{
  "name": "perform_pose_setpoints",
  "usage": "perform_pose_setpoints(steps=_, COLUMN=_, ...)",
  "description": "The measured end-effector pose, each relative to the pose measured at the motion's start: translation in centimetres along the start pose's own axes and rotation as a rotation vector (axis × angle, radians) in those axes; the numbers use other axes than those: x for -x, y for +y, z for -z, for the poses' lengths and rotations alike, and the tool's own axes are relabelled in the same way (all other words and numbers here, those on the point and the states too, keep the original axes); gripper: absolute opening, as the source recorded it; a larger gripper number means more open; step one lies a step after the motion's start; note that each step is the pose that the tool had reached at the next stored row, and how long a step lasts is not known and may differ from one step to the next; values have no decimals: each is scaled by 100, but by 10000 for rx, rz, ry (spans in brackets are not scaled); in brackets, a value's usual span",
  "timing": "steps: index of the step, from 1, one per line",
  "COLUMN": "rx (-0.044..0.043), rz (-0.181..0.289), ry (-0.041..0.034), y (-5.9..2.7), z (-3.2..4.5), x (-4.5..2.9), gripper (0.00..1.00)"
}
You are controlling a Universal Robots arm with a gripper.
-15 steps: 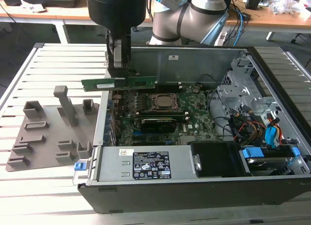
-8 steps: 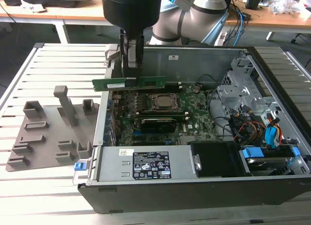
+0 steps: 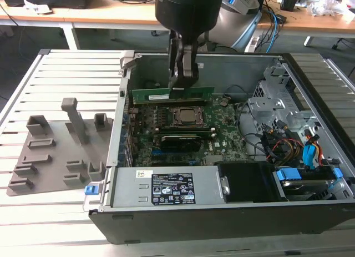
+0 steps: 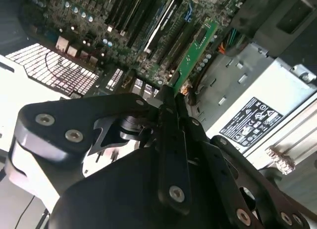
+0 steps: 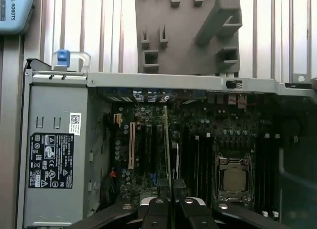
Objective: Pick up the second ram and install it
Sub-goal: 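Pick up the second ram and move it above second insertion slot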
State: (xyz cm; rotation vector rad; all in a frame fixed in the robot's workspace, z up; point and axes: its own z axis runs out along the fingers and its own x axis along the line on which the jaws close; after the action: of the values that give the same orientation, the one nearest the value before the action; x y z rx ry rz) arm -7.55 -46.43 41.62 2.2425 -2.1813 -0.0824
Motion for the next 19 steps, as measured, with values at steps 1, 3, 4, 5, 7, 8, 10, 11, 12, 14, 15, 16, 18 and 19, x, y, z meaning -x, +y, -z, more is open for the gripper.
perform_pose_setpoints(steps=1, rx=3, rz=1, ry=0, y=-30, z=1, x=5, gripper=14)
perform_pose_setpoints(steps=3, rx=5, rz=2, ry=0, y=-88, z=-1, x=62, gripper=14)
perform_pose_setpoints(steps=4, rx=5, rz=4, ry=-1, y=-108, z=-2, x=91, gripper=14)
perform_pose_setpoints(steps=5, rx=7, rz=6, ry=1, y=-145, z=-2, x=128, gripper=14)
perform_pose_setpoints(steps=7, rx=26, rz=8, ry=-2, y=-258, z=-10, x=181, gripper=14)
perform_pose_setpoints(steps=8, rx=49, rz=8, ry=0, y=-315, z=-35, x=207, gripper=14)
perform_pose_setpoints(steps=10, rx=54, rz=8, ry=-3, y=-343, z=-57, x=236, gripper=14)
perform_pose_setpoints(steps=11, rx=59, rz=7, ry=-3, y=-372, z=-84, x=286, gripper=14)
perform_pose_setpoints(steps=12, rx=62, rz=7, ry=-4, y=-410, z=-117, x=355, gripper=14)
perform_pose_setpoints(steps=14, rx=79, rz=7, ry=-5, y=-472, z=-178, x=438, gripper=14)
perform_pose_setpoints(steps=15, rx=84, rz=6, ry=-4, y=-483, z=-190, x=448, gripper=14)
perform_pose_setpoints(steps=16, rx=91, rz=6, ry=-3, y=-502, z=-208, x=466, gripper=14)
perform_pose_setpoints(steps=18, rx=105, rz=6, ry=-5, y=-544, z=-247, x=498, gripper=14)
perform_pose_setpoints(steps=19, rx=110, rz=6, ry=-5, y=-568, z=-267, x=514, gripper=14)
